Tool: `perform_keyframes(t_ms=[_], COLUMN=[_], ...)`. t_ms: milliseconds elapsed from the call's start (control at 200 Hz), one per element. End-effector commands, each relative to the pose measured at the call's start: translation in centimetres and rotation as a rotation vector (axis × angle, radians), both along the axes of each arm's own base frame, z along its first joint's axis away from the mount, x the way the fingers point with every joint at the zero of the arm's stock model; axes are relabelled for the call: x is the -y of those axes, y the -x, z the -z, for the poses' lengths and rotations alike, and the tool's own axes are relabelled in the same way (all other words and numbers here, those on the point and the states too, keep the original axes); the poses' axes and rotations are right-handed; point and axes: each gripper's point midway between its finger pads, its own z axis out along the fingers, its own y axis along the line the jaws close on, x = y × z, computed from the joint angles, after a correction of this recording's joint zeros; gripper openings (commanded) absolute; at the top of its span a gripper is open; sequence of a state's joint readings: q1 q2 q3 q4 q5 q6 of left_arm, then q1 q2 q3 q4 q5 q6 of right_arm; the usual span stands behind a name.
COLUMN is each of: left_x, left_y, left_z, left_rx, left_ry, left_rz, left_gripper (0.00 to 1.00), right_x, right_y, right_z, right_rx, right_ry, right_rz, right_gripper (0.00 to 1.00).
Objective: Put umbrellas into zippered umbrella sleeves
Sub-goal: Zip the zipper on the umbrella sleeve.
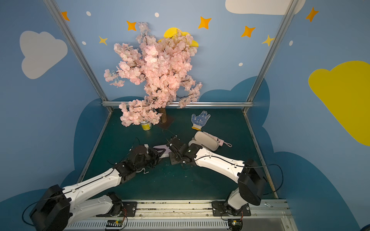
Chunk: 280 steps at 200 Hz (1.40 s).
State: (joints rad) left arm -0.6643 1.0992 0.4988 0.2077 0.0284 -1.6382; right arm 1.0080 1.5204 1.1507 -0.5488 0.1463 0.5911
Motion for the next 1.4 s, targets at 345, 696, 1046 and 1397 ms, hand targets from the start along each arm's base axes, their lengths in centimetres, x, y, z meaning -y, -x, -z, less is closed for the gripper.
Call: perform_keyframes(t_ms=[345, 696, 1046, 1397], left_x=[0.5, -0.8, 2.1, 2.8], left_y=[-1.2, -1.1, 1.2, 3.9], left_z=[-3.1, -4.9, -9.7, -12.4], left_rx=[0.104, 0.143, 0.234, 0.367], left_ry=[0.063, 0.104, 0.250, 0.294], left_rz=[0.030, 0.148, 0.663, 0.943], left_gripper=[0.03, 0.03, 0.03, 0.03], right_x=[1.0, 8.8, 9.8, 11.4], right_y=[2.3, 0.5, -1.9, -4.3], right_z=[-1.0, 2.7, 2.1, 3.5], right_rx=[-0.071, -0.024, 0.078, 0.055], right_ry=[-0.099, 0.150, 0.134, 0.166], right_rz=[-0.071, 0.024, -0.121, -0.217], right_gripper=[0.00, 0.00, 0.00, 0.00])
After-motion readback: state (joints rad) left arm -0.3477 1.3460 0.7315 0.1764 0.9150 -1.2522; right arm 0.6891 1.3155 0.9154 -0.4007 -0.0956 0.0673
